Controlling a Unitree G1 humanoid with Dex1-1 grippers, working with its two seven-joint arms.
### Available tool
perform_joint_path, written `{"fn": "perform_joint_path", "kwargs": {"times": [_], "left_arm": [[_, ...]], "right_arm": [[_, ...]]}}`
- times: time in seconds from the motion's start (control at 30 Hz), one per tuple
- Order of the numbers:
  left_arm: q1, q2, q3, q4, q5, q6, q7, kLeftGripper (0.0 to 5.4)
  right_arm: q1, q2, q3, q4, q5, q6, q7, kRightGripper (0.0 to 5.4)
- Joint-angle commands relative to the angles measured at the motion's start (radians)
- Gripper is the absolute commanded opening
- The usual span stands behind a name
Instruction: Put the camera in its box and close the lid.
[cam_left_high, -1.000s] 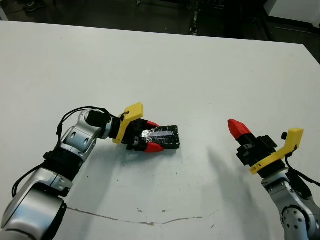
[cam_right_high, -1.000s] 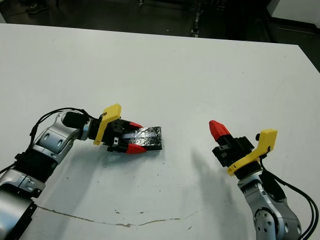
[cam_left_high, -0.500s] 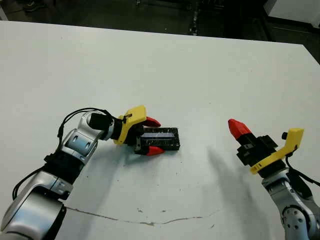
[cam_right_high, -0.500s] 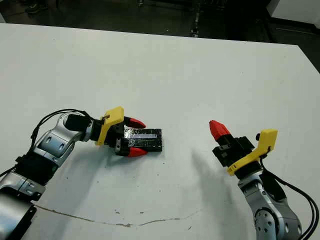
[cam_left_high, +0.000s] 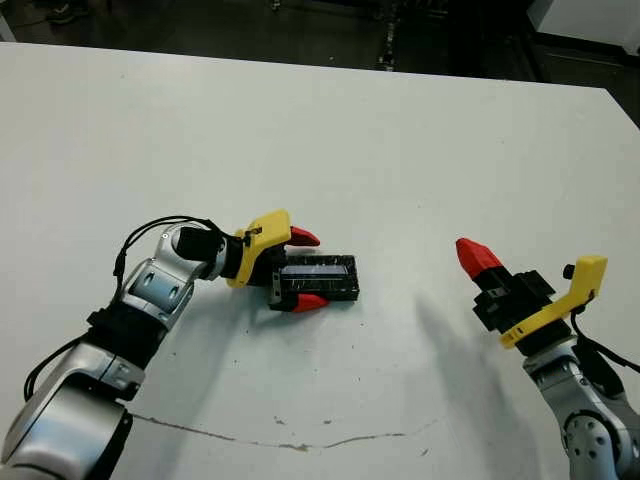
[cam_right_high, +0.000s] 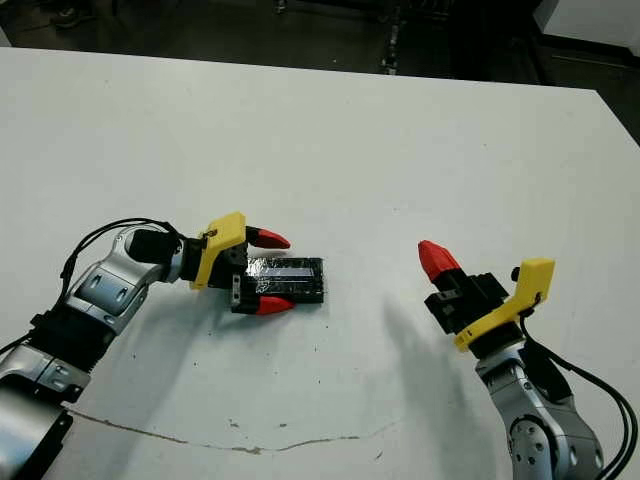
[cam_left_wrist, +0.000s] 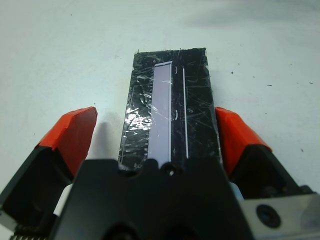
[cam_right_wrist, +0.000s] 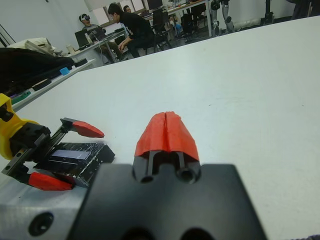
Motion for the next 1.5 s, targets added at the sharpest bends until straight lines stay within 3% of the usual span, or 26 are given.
{"fn": "perform_joint_path", "kwargs": {"times": [0.03, 0.2, 0.43, 0.63, 1.13, 1.5], "left_arm": [[0.058, 0.004, -0.030, -0.005, 0.035, 0.017, 0.015, 5.39], [0.098, 0.060, 0.001, -0.061, 0.028, 0.021, 0.022, 5.39], [0.146, 0.160, 0.090, -0.152, -0.068, 0.157, -0.014, 5.39], [0.172, 0.235, 0.168, -0.191, -0.107, 0.170, -0.014, 5.39], [0.193, 0.296, 0.252, -0.190, -0.121, 0.177, 0.022, 5.39], [0.185, 0.343, 0.338, -0.298, -0.163, 0.228, 0.063, 5.39]], "right_arm": [[0.010, -0.015, -0.003, 0.001, -0.003, 0.006, 0.000, 0.00], [0.010, -0.013, -0.003, 0.004, 0.002, 0.007, 0.002, 0.00], [0.013, -0.010, 0.002, -0.005, -0.002, 0.013, -0.012, 0.00], [0.012, -0.009, 0.004, -0.006, 0.000, 0.016, -0.017, 0.00], [0.009, -0.009, 0.004, 0.008, 0.006, 0.004, 0.004, 0.00], [0.010, -0.009, 0.006, 0.004, 0.006, 0.009, -0.002, 0.00]]}}
